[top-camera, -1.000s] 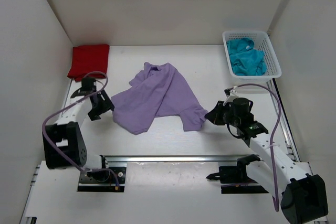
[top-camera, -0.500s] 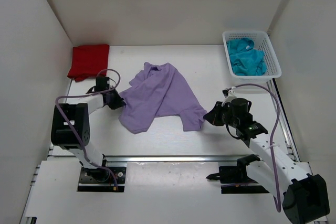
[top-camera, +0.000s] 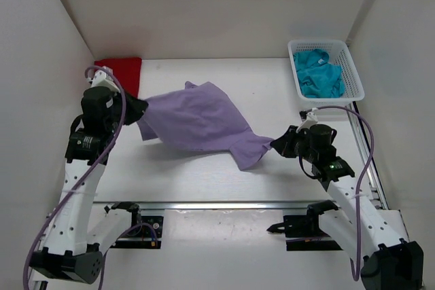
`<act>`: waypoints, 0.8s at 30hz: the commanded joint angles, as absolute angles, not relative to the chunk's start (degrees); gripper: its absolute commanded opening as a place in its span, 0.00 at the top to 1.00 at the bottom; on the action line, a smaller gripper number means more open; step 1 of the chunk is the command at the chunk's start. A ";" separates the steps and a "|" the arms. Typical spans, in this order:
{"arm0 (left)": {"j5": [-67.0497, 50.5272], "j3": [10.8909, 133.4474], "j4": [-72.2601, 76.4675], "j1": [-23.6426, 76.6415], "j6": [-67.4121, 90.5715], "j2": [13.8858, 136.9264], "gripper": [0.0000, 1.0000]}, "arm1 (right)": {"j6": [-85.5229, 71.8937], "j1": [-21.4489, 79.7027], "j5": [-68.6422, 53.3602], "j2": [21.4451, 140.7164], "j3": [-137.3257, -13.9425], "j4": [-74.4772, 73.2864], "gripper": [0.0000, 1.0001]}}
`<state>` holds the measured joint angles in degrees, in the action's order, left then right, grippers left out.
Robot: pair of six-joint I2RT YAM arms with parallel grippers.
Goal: Fold and stack the t-shirts
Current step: Flatten out the tshirt
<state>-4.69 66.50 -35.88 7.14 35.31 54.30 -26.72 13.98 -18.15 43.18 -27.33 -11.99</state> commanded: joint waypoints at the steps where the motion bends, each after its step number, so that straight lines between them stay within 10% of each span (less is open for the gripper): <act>1: -0.09 66.09 -49.12 9.13 34.01 54.93 1.00 | -26.45 12.40 -19.95 45.52 -29.97 -8.36 1.00; 14: -2.29 59.14 -28.50 3.43 32.52 80.83 1.00 | -26.81 10.73 -19.34 60.99 -34.19 -1.50 1.00; 24: -5.36 105.42 -32.75 4.56 33.23 123.03 1.00 | -27.07 8.96 -17.93 57.14 -31.30 -6.76 1.00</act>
<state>-4.03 89.73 -32.21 2.37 33.43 120.57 -26.98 9.23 -19.18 61.21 -32.12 -5.80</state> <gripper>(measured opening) 0.027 0.009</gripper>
